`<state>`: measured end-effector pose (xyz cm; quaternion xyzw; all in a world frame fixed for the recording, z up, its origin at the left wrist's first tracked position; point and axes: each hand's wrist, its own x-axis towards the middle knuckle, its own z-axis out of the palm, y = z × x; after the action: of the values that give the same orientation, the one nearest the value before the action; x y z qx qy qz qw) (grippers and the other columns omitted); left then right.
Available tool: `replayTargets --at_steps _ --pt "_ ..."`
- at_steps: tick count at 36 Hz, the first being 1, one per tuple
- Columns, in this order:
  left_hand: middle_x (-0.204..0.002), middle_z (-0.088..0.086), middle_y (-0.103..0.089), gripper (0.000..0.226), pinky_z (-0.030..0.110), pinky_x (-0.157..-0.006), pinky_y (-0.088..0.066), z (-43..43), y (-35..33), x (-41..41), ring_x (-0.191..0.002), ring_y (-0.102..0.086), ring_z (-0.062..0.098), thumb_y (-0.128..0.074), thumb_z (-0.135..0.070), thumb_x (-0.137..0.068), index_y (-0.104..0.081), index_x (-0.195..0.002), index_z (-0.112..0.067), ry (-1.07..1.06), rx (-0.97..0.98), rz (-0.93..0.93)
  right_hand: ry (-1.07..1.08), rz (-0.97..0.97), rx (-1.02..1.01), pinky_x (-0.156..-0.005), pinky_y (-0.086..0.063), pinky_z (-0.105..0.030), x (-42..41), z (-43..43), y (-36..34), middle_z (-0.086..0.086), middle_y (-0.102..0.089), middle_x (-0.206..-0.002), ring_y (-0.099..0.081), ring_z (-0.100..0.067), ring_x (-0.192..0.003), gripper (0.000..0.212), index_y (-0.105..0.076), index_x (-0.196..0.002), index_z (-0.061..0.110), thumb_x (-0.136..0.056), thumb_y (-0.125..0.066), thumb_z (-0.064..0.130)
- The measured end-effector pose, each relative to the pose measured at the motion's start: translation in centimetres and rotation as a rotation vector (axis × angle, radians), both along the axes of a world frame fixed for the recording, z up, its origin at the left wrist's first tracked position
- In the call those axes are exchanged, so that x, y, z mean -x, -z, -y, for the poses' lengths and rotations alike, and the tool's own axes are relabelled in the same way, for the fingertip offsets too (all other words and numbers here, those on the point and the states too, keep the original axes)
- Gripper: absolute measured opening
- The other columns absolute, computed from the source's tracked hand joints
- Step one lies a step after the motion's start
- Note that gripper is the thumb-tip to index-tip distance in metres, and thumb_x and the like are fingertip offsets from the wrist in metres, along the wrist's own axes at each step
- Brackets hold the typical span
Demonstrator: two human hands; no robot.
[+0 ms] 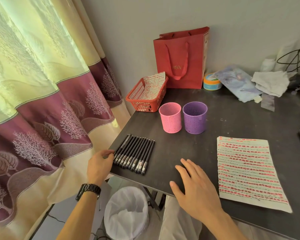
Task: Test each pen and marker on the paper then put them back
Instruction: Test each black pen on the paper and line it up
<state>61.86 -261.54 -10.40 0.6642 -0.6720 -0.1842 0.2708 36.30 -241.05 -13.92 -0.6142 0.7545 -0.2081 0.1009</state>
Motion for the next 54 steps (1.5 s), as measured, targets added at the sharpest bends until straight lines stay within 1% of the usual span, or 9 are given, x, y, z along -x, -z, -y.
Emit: replayTargets --at_steps 3,6,11,18,23,31,36,45,54 --pt "-0.099 -0.009 -0.069 0.02 0.027 -0.075 -0.044 -0.2 -0.2 0.1 -0.088 -0.058 0.009 -0.059 -0.026 -0.093 -0.073 -0.104 -0.035 0.015 -0.001 0.012 0.003 0.014 -0.006 -0.118 -0.004 -0.027 0.0 0.0 0.0 0.009 -0.021 -0.165 -0.014 -0.011 -0.153 0.065 -0.037 -0.151 0.033 -0.096 -0.028 0.066" --pt "-0.107 -0.004 -0.07 0.022 0.03 -0.083 -0.047 -0.7 -0.5 0.6 -0.094 -0.059 0.011 -0.059 -0.023 -0.096 -0.071 -0.114 -0.024 0.059 0.025 0.02 0.022 0.009 0.039 -0.118 -0.021 -0.031 -0.1 -0.5 -0.7 0.003 -0.041 -0.157 -0.034 -0.017 -0.147 0.059 -0.056 -0.14 0.026 -0.093 -0.04 0.06" --pt "-0.12 0.006 -0.065 0.029 0.046 -0.091 -0.051 -2.8 -0.5 3.7 -0.106 -0.059 0.026 -0.062 -0.023 -0.095 -0.065 -0.123 -0.029 0.159 0.115 0.153 -0.049 0.232 0.035 -0.119 -0.005 -0.018 0.7 -0.6 -1.3 0.015 -0.028 -0.161 -0.012 -0.003 -0.15 0.05 -0.048 -0.141 0.034 -0.095 -0.045 0.053" --pt "-0.12 -0.004 -0.063 0.032 0.042 -0.096 -0.046 -8.9 0.0 13.0 -0.112 -0.054 0.022 -0.074 -0.016 -0.087 -0.068 -0.116 -0.03 0.482 0.179 0.103 0.117 0.724 0.113 -0.084 -0.046 -0.004 6.2 -3.5 -5.2 0.03 -0.064 -0.113 -0.06 0.012 -0.105 0.026 -0.064 -0.115 0.039 -0.09 -0.06 0.047" --pt "-0.128 -0.014 -0.06 0.035 0.033 -0.102 -0.044 -13.1 0.5 19.4 -0.121 -0.052 0.012 -0.075 -0.025 -0.087 -0.067 -0.119 -0.035 0.763 0.214 0.022 0.393 0.549 0.203 -0.071 -0.043 0.0 13.4 -6.9 -6.6 0.035 -0.064 -0.099 -0.059 0.016 -0.095 0.008 -0.062 -0.103 0.046 -0.096 -0.062 0.042" --pt "-0.163 -0.016 -0.026 0.055 0.034 -0.125 -0.013 -14.0 2.8 24.1 -0.152 -0.019 0.009 -0.04 -0.062 -0.098 -0.038 -0.15 -0.044 0.927 0.093 0.169 0.753 0.138 0.028 -0.076 -0.048 -0.025 22.4 -10.6 -6.8 0.013 -0.07 -0.109 -0.059 -0.005 -0.086 0.021 -0.062 -0.117 0.034 -0.096 -0.06 0.035" --pt "-0.165 -0.02 -0.017 0.055 0.029 -0.12 0.002 -13.5 3.6 24.0 -0.154 -0.01 0.005 -0.034 -0.066 -0.098 -0.035 -0.15 -0.05 0.917 0.081 0.2 0.764 -0.1 -0.149 -0.058 -0.043 -0.023 24.3 -10.6 -7.0 0.015 -0.068 -0.107 -0.061 -0.007 -0.086 0.019 -0.063 -0.113 0.037 -0.098 -0.053 0.039" --pt "-0.165 -0.022 -0.014 0.053 0.029 -0.119 0.005 -13.8 3.6 24.1 -0.154 -0.007 0.004 -0.032 -0.064 -0.099 -0.032 -0.151 -0.052 0.9 0.069 0.2 0.806 -0.371 -0.315 -0.065 -0.044 -0.03 25.1 -7.8 -6.9 0.001 -0.068 -0.102 -0.066 -0.022 -0.096 0.03 -0.065 -0.107 0.024 -0.098 -0.048 0.047" --pt "-0.164 -0.021 -0.018 0.052 0.029 -0.119 0.003 -13.9 3.8 24.3 -0.153 -0.01 0.004 -0.032 -0.063 -0.099 -0.032 -0.15 -0.052 0.872 0.061 0.189 0.801 -0.397 -0.44 -0.068 -0.041 -0.032 24.6 -6.1 -6.0 -0.007 -0.069 -0.112 -0.066 -0.03 -0.105 0.036 -0.063 -0.112 0.017 -0.1 -0.045 0.045"
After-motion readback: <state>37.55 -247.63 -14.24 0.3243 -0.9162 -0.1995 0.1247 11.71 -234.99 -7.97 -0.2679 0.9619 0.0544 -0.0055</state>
